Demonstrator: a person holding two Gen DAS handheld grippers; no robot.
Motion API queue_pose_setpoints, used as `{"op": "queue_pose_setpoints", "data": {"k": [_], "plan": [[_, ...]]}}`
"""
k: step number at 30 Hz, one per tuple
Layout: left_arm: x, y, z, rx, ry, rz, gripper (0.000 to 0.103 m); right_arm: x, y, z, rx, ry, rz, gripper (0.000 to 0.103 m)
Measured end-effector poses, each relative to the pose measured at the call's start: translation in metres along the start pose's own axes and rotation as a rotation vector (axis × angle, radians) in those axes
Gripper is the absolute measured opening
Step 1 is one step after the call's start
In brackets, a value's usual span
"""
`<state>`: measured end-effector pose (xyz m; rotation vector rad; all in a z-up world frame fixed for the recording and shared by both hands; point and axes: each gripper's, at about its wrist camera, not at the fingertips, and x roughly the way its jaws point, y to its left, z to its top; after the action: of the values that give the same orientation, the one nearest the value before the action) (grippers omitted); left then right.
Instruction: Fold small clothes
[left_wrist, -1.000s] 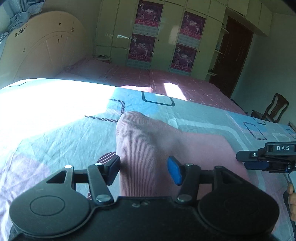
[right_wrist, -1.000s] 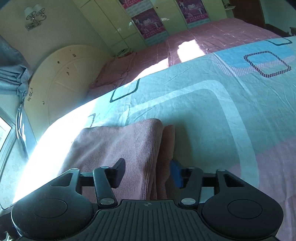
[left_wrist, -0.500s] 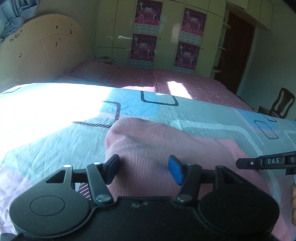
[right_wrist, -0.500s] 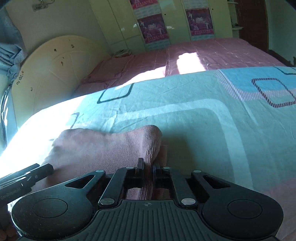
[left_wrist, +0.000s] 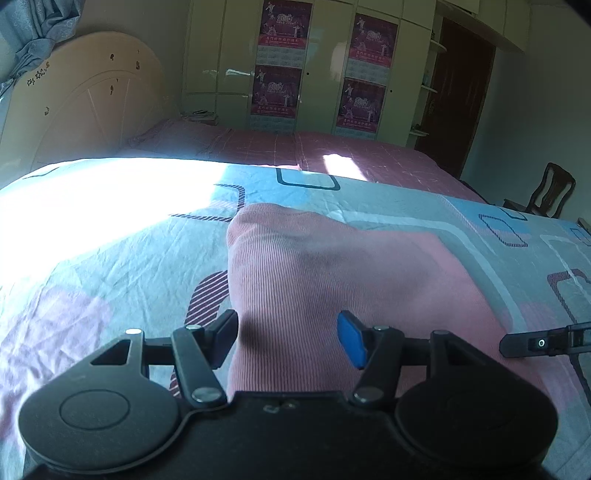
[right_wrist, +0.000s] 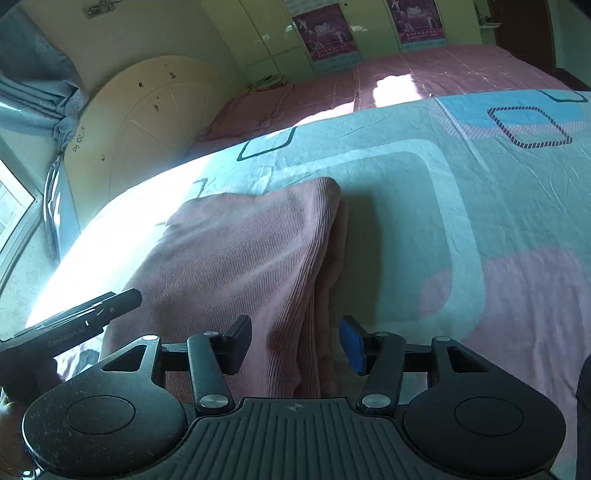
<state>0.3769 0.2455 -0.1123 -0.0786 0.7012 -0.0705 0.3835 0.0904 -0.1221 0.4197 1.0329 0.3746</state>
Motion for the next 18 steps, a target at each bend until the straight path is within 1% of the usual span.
{"op": "queue_pose_setpoints", "data": {"k": [1,2,3,5,7,9,11,13,14,16,18], "plan": [[-0.005,0.0,-0.007,-0.002,0.009,-0.001,0.059,-0.001,0.001,-0.008,-0.008,0.006,-0.023,0.053],[-0.009,-0.001,-0.013,-0.003,0.015,0.004,0.06,0.0,0.001,-0.014,-0.014,0.019,-0.041,0.048],[-0.013,-0.002,-0.02,-0.004,0.016,0.015,0.061,0.002,-0.001,-0.019,-0.01,0.04,-0.04,0.041],[-0.013,-0.001,-0.029,-0.012,0.039,0.025,0.063,0.007,-0.008,-0.028,0.035,0.078,-0.03,0.015],[-0.012,0.001,-0.033,-0.029,0.057,0.031,0.065,0.009,-0.016,-0.03,0.081,0.082,-0.03,0.014],[-0.014,0.004,-0.031,-0.059,0.075,0.031,0.065,0.008,-0.027,-0.03,0.174,0.08,-0.005,0.014],[-0.016,0.001,-0.028,-0.047,0.081,0.041,0.064,0.012,-0.032,-0.035,0.195,0.099,0.009,0.014],[-0.019,-0.001,-0.027,-0.034,0.087,0.046,0.064,0.009,-0.033,-0.032,0.226,0.104,0.008,0.015],[-0.021,-0.002,-0.027,-0.033,0.086,0.048,0.064,0.004,-0.031,-0.03,0.229,0.091,0.0,0.015],[-0.025,-0.004,-0.025,-0.028,0.087,0.049,0.064,-0.008,-0.018,-0.028,0.168,0.031,-0.033,0.015],[-0.028,-0.006,-0.024,-0.021,0.088,0.052,0.068,-0.017,-0.003,-0.027,0.116,-0.018,-0.057,0.015]]}}
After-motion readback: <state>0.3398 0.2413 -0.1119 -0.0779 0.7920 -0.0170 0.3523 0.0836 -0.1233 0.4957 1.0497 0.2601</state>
